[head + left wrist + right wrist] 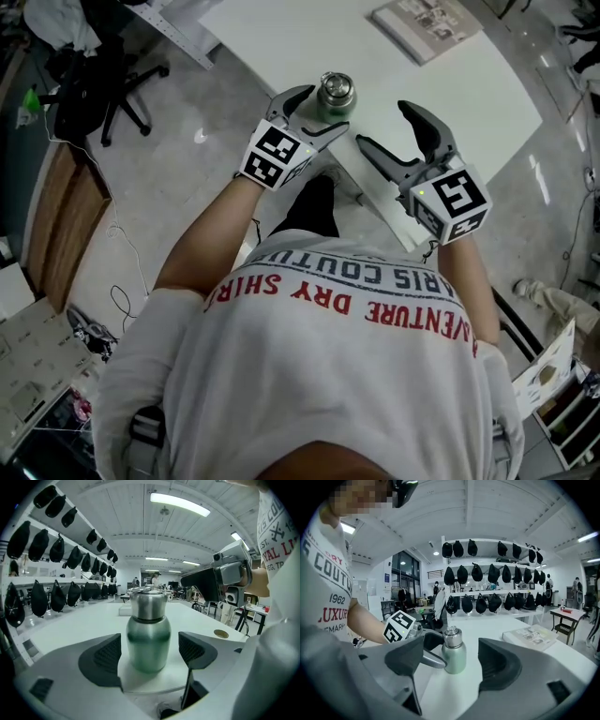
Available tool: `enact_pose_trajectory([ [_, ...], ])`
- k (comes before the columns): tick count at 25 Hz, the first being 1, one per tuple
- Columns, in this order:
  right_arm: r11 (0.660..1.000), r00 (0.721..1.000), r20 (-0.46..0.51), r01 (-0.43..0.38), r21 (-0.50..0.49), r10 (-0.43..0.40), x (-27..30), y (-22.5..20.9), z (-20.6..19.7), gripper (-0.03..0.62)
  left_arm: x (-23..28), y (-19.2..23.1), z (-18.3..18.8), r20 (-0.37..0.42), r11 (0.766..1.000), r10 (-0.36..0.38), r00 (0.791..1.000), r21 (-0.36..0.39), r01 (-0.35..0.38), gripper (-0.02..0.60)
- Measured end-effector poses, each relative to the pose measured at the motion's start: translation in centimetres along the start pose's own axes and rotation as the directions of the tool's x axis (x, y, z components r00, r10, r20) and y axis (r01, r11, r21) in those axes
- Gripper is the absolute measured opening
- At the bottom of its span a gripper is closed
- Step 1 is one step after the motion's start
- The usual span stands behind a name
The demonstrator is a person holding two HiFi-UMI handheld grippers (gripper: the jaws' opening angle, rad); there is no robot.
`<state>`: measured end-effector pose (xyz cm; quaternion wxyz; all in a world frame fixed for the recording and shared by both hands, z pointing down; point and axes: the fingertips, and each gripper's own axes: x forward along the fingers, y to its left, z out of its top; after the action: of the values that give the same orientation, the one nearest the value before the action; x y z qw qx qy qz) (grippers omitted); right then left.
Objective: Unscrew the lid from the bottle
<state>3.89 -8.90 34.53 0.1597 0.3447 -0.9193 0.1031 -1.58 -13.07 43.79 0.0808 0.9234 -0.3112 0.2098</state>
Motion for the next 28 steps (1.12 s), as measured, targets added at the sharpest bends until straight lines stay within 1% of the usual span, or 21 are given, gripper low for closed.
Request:
enact_pose_trajectory([
  [3, 1.000, 1.000, -0.022, -0.010, 0.008, 0.010, 1.1, -0.2, -0.7, 0.346, 0.8, 0.2, -0.4, 0.000, 1.000, -0.027, 1.000, 0.003, 0.027, 0.376],
  [7, 1.000, 1.000, -0.010, -0.018, 0.020, 0.018, 2.5, -0.5, -0.6, 0.346, 1.6, 0.3, -0.3, 0.002, 0.998, -0.069, 0.998, 0.013, 0.069, 0.376],
  [13, 0.999, 0.999, -0.011, -0.035, 0.025, 0.036, 4.3, -0.7, -0.6, 0.346, 2.0, 0.2, -0.3, 0.010, 0.994, -0.102, 0.995, 0.031, 0.102, 0.373],
  [19, 0.998, 0.998, -0.015, -0.059, -0.014, 0.059, 6.3, -0.1, -0.2, 0.345, 1.9, 0.2, -0.3, 0.015, 0.993, -0.116, 0.993, 0.032, 0.115, 0.371],
  [25, 0.997, 0.998, 0.000, -0.068, -0.028, 0.068, 7.5, -0.1, 0.5, 0.345, 2.0, 0.2, -0.3, 0.013, 0.993, -0.111, 0.994, 0.030, 0.110, 0.370],
  [28, 0.997, 0.998, -0.001, -0.070, -0.030, 0.070, 8.2, -0.4, 0.2, 0.345, 2.2, 0.3, -0.7, 0.010, 0.994, -0.107, 0.994, 0.026, 0.107, 0.370],
])
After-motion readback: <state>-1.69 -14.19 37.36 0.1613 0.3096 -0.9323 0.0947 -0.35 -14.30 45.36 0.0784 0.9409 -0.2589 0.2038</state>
